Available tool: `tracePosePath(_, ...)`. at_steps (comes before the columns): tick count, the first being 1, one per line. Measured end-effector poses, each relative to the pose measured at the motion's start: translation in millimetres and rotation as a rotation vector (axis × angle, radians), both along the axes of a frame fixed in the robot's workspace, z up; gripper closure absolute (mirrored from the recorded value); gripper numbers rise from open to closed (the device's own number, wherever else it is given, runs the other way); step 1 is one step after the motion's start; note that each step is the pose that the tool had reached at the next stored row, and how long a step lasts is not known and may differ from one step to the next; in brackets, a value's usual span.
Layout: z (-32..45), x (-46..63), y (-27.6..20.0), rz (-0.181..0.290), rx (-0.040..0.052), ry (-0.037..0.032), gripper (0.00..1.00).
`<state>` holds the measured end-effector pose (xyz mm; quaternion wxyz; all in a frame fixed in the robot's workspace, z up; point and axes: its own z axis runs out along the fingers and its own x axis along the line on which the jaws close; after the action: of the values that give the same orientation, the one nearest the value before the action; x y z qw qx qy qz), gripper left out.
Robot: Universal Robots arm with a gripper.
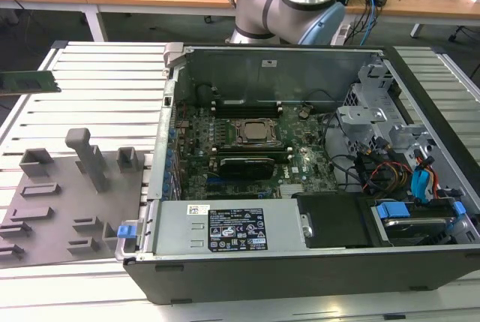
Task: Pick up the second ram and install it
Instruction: 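Pick up the second ram and move it above second insertion slot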
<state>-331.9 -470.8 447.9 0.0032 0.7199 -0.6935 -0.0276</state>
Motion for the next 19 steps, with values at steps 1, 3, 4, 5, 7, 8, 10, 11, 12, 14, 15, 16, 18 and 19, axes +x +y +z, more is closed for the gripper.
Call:
tracePosePath(1, -0.1, 5.8, -0.1, 0.000, 0.0001, -0.0001, 0.86)
tracePosePath(3, 0.0, 14.6, 0.0, 0.000, 0.0000, 0.0000, 0.86)
tracePosePath(4, 0.0, 17.3, 0.0, 0.000, 0.0001, 0.0000, 0.86)
tracePosePath(5, -0.1, 23.7, 0.0, 0.000, 0.0001, -0.0001, 0.86)
tracePosePath(7, 0.0, 32.1, 0.0, 0.000, 0.0000, 0.0001, 0.86)
tracePosePath(8, 0.0, 37.0, 0.0, 0.000, 0.0000, 0.0000, 0.86)
tracePosePath(10, -0.1, 47.6, 0.0, 0.000, 0.0001, 0.0000, 0.86)
tracePosePath(11, 0.0, 51.6, 0.0, 0.000, 0.0001, 0.0001, 0.86)
tracePosePath(12, 0.0, 54.2, 0.0, 0.000, 0.0000, 0.0001, 0.86)
tracePosePath(14, -0.1, 63.6, 0.0, 0.000, 0.0001, 0.0000, 0.86)
tracePosePath(15, -0.1, 70.5, 0.0, 0.000, 0.0001, 0.0000, 0.86)
tracePosePath(16, 0.0, 73.2, 0.0, 0.000, 0.0000, 0.0001, 0.86)
tracePosePath(18, -0.1, 81.7, 0.0, 0.000, 0.0001, 0.0001, 0.86)
tracePosePath(19, 0.0, 85.9, 0.1, 0.000, 0.0000, 0.0001, 0.86)
